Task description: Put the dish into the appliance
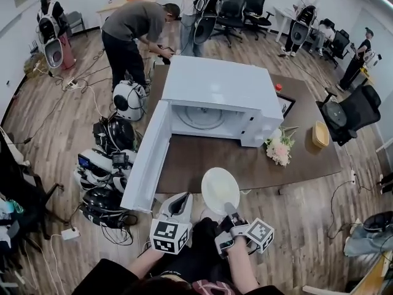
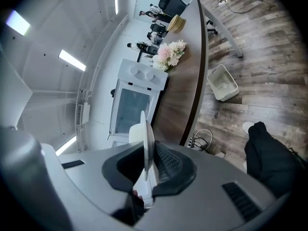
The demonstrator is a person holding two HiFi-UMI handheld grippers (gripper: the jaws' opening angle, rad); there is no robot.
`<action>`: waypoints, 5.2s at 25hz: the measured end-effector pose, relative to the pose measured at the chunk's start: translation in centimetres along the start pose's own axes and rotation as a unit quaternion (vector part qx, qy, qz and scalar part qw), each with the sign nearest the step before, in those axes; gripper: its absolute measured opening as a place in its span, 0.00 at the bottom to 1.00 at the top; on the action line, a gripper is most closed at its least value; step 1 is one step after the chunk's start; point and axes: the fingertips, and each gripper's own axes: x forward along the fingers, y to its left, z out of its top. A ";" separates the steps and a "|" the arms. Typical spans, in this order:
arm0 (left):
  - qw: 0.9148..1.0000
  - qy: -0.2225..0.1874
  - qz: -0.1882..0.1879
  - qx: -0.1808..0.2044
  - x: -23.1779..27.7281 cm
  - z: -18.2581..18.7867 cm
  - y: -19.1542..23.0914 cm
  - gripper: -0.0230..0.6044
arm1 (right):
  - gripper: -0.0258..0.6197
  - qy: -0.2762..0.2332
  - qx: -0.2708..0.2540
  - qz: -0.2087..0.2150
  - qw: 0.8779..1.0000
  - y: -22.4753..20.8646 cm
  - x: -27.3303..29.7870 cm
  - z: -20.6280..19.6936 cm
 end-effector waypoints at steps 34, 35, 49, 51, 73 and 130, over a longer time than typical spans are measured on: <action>0.987 -0.028 0.145 -0.057 16.4 4.4 1.3 0.05 | 0.12 0.137 -0.016 0.024 0.990 4.0 17.5 13.8; 0.988 -0.028 0.144 -0.056 16.6 4.6 1.5 0.05 | 0.12 0.136 -0.011 0.026 0.990 4.2 17.9 13.8; 0.991 -0.014 0.114 -0.063 18.3 7.0 5.7 0.05 | 0.12 0.111 0.017 -0.002 0.994 5.7 23.2 12.8; 0.992 -0.006 0.106 -0.072 18.5 6.8 6.1 0.05 | 0.12 0.108 0.015 -0.004 0.994 5.7 23.8 12.7; 0.994 0.040 0.053 -0.083 19.7 6.2 7.9 0.05 | 0.12 0.034 0.027 -0.024 0.999 5.5 28.7 13.1; 0.993 0.082 0.066 -0.061 17.5 5.9 9.8 0.05 | 0.69 0.181 -0.624 -0.088 0.755 7.0 35.1 8.6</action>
